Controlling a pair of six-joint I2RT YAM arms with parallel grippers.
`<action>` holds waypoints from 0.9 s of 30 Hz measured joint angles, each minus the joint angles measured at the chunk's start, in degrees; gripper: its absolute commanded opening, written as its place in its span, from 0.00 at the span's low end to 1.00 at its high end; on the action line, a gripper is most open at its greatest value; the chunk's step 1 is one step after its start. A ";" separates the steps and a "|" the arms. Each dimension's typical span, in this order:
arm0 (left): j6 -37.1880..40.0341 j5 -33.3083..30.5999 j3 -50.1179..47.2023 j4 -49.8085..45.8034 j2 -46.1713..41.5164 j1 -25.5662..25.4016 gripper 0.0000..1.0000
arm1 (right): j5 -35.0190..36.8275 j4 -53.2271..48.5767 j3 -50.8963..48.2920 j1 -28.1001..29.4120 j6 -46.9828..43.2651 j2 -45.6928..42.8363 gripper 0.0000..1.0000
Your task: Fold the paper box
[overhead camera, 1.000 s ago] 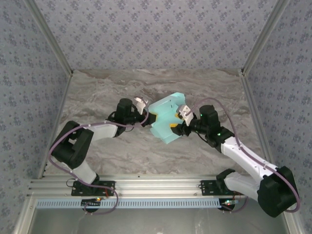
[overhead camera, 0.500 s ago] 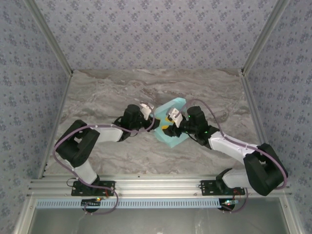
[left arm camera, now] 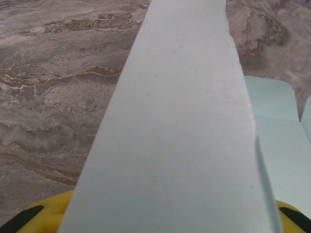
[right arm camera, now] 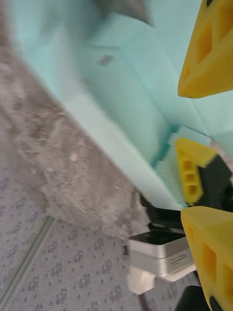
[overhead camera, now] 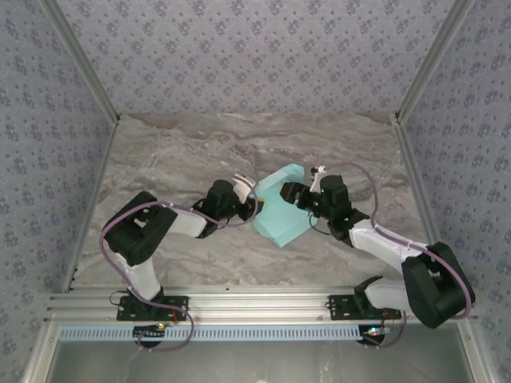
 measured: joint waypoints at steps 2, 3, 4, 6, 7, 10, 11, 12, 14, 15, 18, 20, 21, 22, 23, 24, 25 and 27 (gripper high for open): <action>-3.72 -0.17 0.92 -0.39 0.00 0.22 0.40 | -3.15 0.11 0.70 0.81 0.66 4.02 0.54; -5.29 -0.15 1.40 -1.01 0.00 0.31 0.40 | -4.48 -1.09 1.81 1.01 -0.33 5.86 0.53; -6.91 -0.13 2.14 -1.88 0.02 0.50 0.39 | -5.73 -3.43 3.69 1.40 -2.80 7.69 0.53; -9.16 0.31 3.54 -3.45 0.15 0.76 0.39 | -6.38 -8.79 7.78 2.21 -9.29 9.66 0.53; -10.14 0.68 4.20 -4.24 0.24 0.98 0.39 | -6.49 -11.52 10.05 2.82 -13.77 9.94 0.53; -12.52 2.49 4.98 -5.86 0.35 1.53 0.39 | -7.06 -14.19 13.64 3.67 -26.43 9.77 0.49; -13.40 3.23 5.03 -6.23 0.42 1.75 0.39 | -7.34 -14.32 13.79 3.69 -30.91 9.68 0.48; -14.01 3.80 5.05 -6.69 0.50 1.84 0.39 | -7.50 -14.60 13.70 3.67 -34.07 9.66 0.48; -15.50 5.03 5.07 -7.43 0.87 2.14 0.39 | -8.11 -14.95 12.96 3.67 -41.88 9.68 0.47; -16.04 5.46 5.07 -7.58 0.96 2.19 0.39 | -8.44 -14.99 12.57 3.67 -44.57 9.68 0.47; -17.62 6.36 5.44 -7.96 1.07 2.27 0.39 | -9.27 -14.56 11.41 3.89 -52.57 10.62 0.48; -18.97 6.84 5.90 -8.31 1.31 2.27 0.39 | -9.64 -12.68 9.84 4.13 -56.37 11.69 0.48; -19.67 7.06 6.14 -8.37 1.49 2.27 0.39 | -9.73 -11.65 8.87 4.15 -57.59 12.11 0.49; -20.44 7.37 6.34 -8.37 1.75 2.27 0.40 | -9.86 -10.75 7.85 4.17 -58.62 12.52 0.48; -21.18 7.69 6.47 -8.39 1.97 2.40 0.40 | -9.90 -10.40 7.15 4.20 -59.25 12.87 0.48; -21.73 7.89 6.60 -8.39 2.16 2.49 0.40 | -9.92 -10.34 6.88 4.20 -59.65 13.16 0.48; -22.40 8.22 6.88 -8.41 2.49 2.54 0.40 | -10.12 -10.27 6.88 4.09 -60.04 13.46 0.48; -23.63 9.01 7.34 -8.39 3.04 2.89 0.40 | -10.80 -9.99 7.23 3.56 -60.22 13.84 0.48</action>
